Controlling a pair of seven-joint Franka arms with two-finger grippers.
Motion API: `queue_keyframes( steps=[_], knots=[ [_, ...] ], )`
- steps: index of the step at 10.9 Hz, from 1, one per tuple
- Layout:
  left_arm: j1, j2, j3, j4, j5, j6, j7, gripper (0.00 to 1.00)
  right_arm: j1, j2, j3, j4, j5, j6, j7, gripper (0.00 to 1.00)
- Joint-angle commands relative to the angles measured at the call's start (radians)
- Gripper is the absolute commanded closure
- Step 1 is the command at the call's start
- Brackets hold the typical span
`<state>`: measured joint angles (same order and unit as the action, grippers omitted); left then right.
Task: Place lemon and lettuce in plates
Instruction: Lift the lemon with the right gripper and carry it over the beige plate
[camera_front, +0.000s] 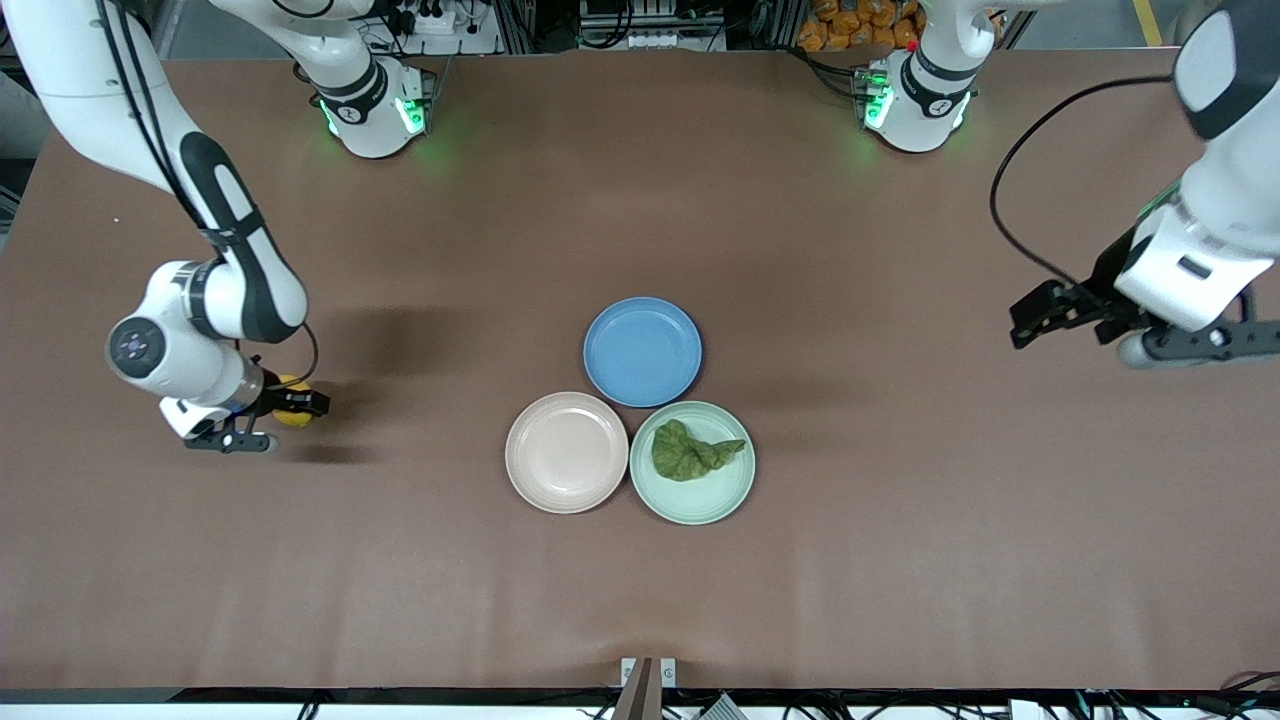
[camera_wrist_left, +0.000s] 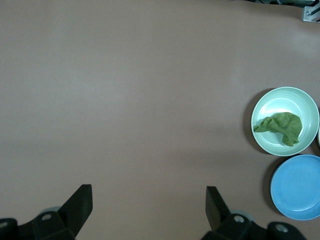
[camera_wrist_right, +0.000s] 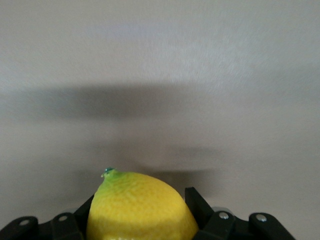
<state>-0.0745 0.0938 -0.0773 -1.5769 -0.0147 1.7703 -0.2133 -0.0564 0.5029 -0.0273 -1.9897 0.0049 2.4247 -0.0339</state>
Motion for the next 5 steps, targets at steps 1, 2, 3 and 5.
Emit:
queue_keyframes(
  steps=[1,2,3,5],
  knots=[
    [0.013,-0.072,-0.006,-0.060,0.004,-0.012,0.026,0.00,0.000,-0.006,0.006,0.101,0.017,-0.133,-0.006,0.62],
    [0.012,-0.075,-0.006,-0.060,0.004,-0.020,0.026,0.00,0.003,-0.006,0.006,0.118,0.017,-0.157,-0.003,0.62],
    [0.013,-0.081,-0.006,-0.060,0.004,-0.029,0.026,0.00,0.015,-0.006,0.007,0.136,0.017,-0.176,0.026,0.62],
    [0.013,-0.095,-0.006,-0.058,0.012,-0.051,0.026,0.00,0.056,-0.006,0.007,0.172,0.017,-0.213,0.110,0.62]
  ],
)
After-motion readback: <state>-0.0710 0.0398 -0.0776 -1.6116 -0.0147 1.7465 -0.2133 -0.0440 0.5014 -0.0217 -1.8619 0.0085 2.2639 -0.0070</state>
